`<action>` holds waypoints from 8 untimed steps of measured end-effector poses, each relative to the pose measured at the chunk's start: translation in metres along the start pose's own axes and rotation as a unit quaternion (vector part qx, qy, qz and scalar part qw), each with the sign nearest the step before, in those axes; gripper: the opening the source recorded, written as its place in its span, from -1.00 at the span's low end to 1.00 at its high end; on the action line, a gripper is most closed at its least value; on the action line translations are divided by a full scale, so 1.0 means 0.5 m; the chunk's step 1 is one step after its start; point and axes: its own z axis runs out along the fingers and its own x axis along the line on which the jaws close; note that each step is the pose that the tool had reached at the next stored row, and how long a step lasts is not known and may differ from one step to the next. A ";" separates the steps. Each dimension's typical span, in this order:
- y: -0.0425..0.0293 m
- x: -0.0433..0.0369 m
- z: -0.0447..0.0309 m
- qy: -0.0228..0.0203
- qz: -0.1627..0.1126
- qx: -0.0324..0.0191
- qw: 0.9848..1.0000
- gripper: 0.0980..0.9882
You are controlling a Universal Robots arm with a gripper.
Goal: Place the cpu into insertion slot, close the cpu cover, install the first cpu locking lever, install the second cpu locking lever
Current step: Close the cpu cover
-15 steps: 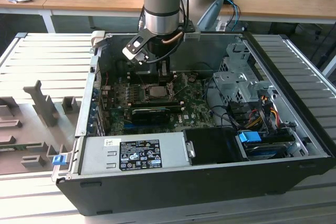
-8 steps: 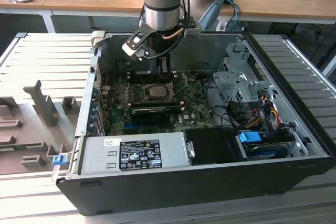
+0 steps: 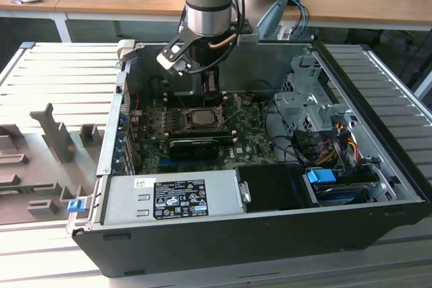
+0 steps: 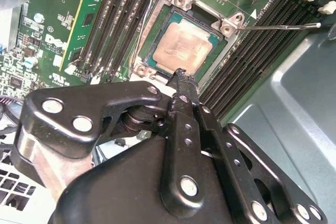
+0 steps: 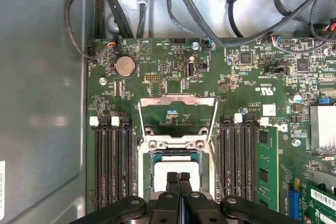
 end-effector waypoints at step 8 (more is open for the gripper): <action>0.000 0.000 -0.005 0.000 0.000 0.000 1.000 -0.98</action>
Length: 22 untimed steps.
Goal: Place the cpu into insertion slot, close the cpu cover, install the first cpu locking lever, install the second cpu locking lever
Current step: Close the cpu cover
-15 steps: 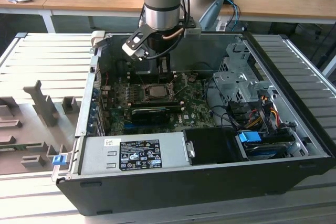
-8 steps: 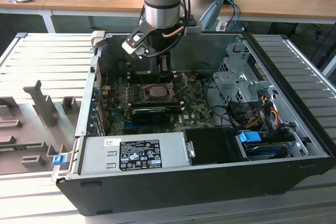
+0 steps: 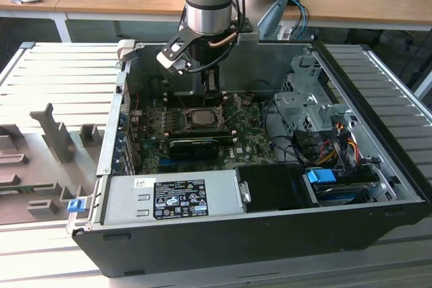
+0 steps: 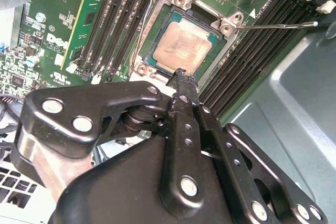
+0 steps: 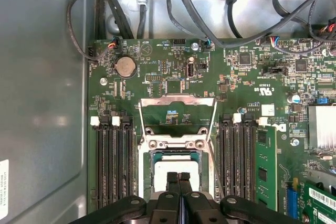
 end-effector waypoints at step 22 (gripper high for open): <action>0.007 0.000 -0.016 0.000 0.000 0.000 1.000 -0.98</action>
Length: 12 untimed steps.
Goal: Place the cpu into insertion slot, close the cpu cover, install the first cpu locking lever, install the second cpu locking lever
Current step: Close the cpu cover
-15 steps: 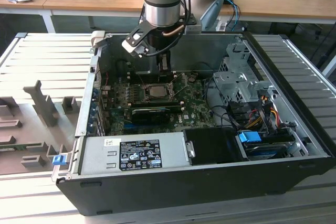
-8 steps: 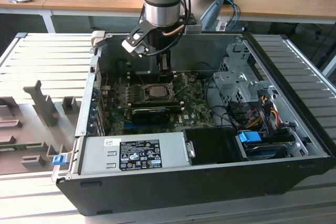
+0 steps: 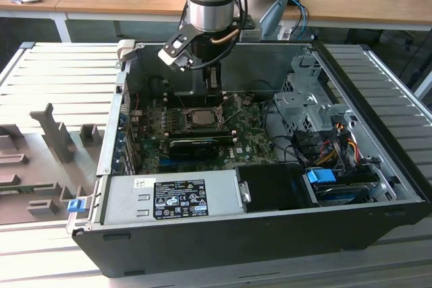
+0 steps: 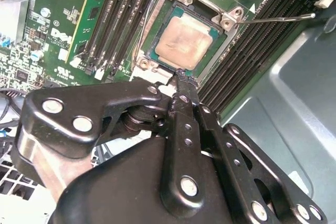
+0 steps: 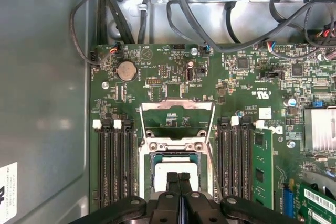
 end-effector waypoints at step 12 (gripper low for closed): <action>0.019 0.000 -0.009 0.000 0.000 0.000 1.000 -0.98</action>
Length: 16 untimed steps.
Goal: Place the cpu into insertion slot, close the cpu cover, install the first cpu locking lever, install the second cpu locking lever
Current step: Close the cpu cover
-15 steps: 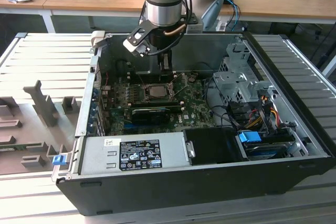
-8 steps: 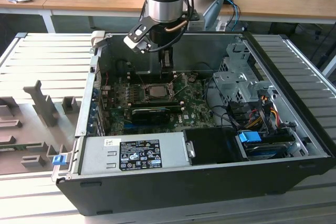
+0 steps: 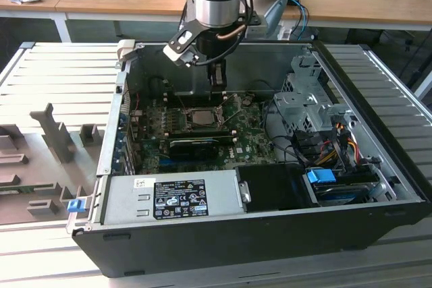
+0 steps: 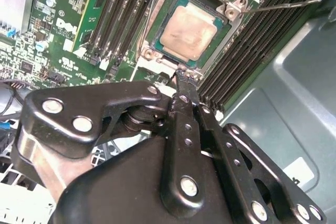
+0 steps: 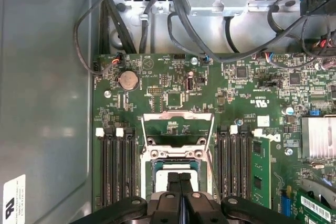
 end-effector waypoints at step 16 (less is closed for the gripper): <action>0.041 0.000 -0.006 0.000 0.000 0.000 1.000 -0.98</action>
